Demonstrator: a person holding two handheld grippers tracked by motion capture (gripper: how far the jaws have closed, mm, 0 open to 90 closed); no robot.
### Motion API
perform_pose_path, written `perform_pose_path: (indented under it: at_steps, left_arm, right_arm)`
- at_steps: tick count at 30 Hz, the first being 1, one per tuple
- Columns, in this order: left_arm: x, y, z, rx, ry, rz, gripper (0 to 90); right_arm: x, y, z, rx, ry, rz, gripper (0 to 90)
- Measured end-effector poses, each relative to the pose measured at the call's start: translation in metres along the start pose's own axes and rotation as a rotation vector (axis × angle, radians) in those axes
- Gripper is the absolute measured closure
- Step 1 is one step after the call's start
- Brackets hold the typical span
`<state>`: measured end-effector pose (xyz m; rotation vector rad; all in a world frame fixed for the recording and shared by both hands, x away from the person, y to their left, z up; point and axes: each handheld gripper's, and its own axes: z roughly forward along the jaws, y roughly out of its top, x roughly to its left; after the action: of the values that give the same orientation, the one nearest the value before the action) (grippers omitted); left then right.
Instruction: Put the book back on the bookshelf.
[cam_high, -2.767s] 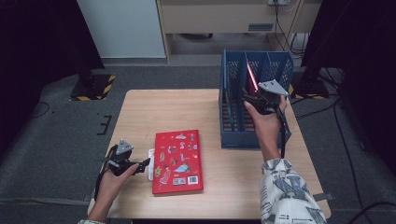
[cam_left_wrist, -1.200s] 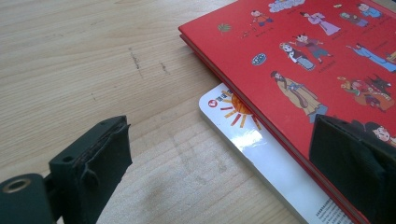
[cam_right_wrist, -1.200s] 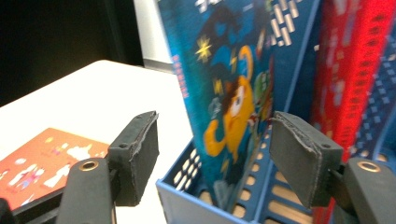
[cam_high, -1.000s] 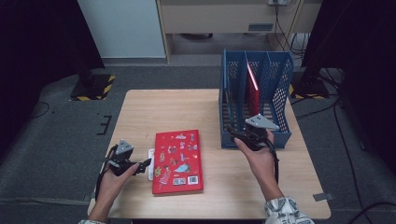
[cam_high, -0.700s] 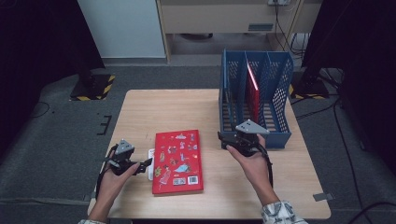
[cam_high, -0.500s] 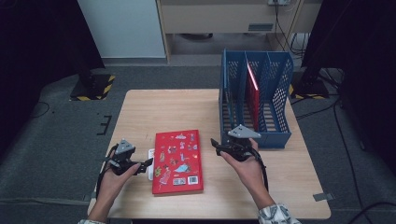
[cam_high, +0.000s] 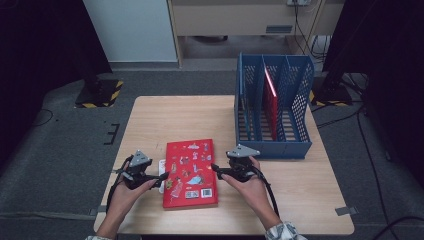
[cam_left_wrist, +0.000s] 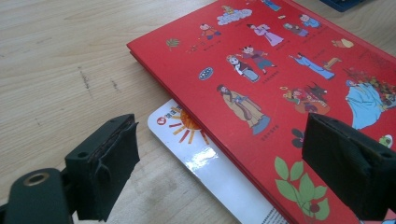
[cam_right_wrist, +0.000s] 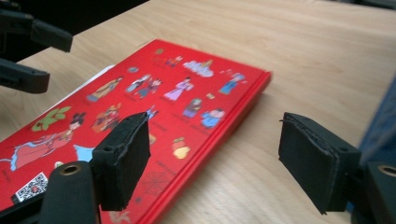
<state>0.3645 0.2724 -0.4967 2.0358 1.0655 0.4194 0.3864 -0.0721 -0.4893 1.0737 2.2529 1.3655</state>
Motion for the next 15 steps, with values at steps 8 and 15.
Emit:
perform_pose_path:
  at_steps: [8,15]
  left_arm:
    - [-0.012,-0.001,0.003,0.023,-0.032,0.033,12.1]
    - [-0.020,-0.003,0.009,0.049,-0.052,0.039,12.6]
  right_arm:
    - [0.006,-0.007,0.019,0.061,0.076,0.046,17.0]
    - [0.003,-0.012,0.031,0.100,0.116,0.075,13.2]
